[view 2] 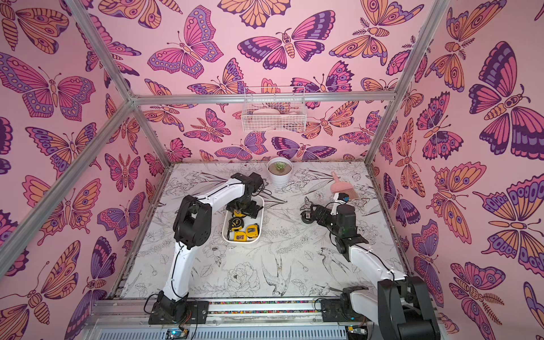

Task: Take the tape measure out of the storage box
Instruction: Place the tape measure at the center of the board, then pick up the tape measure from the storage box.

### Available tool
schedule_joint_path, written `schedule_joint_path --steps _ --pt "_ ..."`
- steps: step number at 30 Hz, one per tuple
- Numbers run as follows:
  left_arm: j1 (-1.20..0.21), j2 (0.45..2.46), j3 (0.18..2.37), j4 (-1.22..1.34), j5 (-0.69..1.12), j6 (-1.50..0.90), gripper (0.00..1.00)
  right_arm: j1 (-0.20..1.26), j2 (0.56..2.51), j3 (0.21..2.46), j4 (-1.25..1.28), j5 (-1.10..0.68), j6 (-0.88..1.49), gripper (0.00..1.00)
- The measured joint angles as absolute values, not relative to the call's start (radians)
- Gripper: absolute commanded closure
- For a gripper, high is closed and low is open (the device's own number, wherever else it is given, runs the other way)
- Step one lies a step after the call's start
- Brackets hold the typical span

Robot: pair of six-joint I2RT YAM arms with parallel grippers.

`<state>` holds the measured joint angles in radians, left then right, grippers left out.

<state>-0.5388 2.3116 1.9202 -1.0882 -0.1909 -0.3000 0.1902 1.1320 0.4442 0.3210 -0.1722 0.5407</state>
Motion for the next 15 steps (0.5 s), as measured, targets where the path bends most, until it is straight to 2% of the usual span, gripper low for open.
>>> schedule_joint_path --steps 3,12,14,15 --pt "-0.539 2.323 1.94 -1.085 -0.185 -0.302 0.04 0.19 1.079 0.444 0.3 -0.168 0.541 0.01" --pt "-0.539 2.349 1.977 -1.085 -0.169 -0.305 0.28 0.19 1.034 0.444 0.242 -0.169 0.533 0.01" --pt "-0.539 2.349 1.976 -1.083 -0.163 -0.305 0.27 0.19 1.033 0.444 0.234 -0.168 0.533 0.01" --pt "-0.54 2.349 1.972 -1.08 -0.161 -0.303 0.21 0.19 1.03 0.444 0.229 -0.168 0.533 0.01"
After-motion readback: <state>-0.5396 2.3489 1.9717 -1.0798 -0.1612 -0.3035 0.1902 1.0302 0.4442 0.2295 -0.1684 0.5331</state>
